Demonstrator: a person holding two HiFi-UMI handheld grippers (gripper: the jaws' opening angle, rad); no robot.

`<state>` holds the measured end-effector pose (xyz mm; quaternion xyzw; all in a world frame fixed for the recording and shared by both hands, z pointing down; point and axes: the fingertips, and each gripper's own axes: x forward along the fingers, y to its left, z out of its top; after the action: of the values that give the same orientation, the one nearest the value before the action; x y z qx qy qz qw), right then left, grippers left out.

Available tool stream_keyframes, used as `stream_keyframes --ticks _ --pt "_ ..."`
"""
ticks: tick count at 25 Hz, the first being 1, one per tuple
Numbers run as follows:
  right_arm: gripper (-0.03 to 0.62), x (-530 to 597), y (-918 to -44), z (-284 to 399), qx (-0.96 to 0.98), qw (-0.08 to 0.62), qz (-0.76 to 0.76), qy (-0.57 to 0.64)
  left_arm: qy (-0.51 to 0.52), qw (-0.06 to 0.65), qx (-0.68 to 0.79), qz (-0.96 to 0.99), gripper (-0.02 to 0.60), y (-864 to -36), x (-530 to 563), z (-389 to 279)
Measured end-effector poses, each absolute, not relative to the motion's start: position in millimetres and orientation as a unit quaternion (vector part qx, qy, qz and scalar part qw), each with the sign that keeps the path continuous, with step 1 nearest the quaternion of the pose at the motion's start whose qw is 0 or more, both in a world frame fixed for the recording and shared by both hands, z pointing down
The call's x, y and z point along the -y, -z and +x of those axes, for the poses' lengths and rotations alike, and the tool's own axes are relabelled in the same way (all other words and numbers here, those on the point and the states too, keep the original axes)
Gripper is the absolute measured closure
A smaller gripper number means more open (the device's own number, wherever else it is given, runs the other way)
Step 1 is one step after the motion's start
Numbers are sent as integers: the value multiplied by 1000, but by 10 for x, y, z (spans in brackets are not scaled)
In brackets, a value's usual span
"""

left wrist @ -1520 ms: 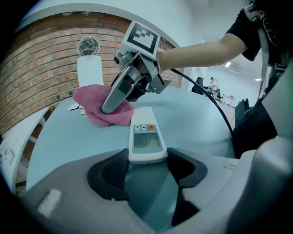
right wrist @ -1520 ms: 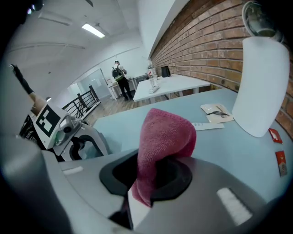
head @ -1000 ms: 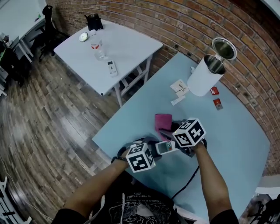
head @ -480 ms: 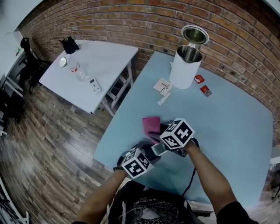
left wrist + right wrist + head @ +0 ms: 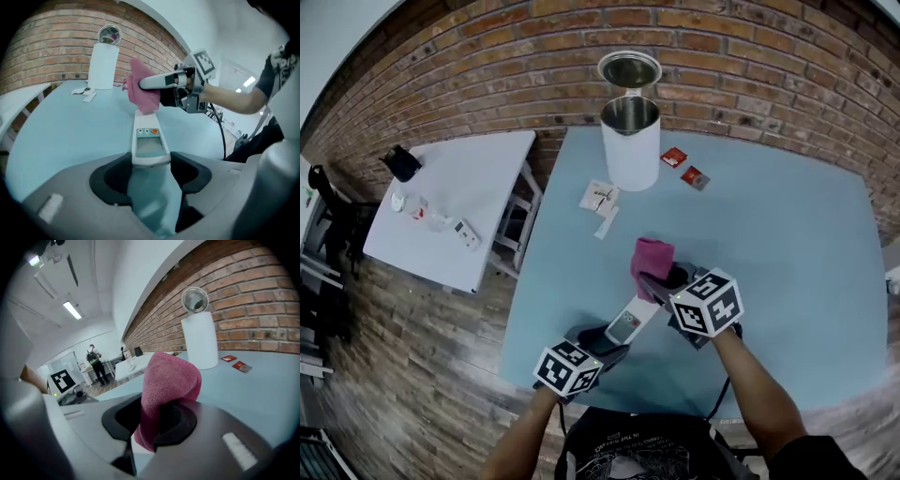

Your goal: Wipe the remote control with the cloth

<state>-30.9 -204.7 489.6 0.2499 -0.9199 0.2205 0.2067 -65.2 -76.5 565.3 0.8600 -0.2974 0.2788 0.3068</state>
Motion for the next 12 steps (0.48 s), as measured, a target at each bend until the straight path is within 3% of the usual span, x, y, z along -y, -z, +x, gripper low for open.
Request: stream_keyframes --ticks 8,12 --pt "525 2243 -4777 417 884 105 393 -229 -77 559 237 791 337 -5437 600 -534" --pt "525 2283 -4818 548 873 100 432 -202 67 669 200 712 337 -5295 661 -570"
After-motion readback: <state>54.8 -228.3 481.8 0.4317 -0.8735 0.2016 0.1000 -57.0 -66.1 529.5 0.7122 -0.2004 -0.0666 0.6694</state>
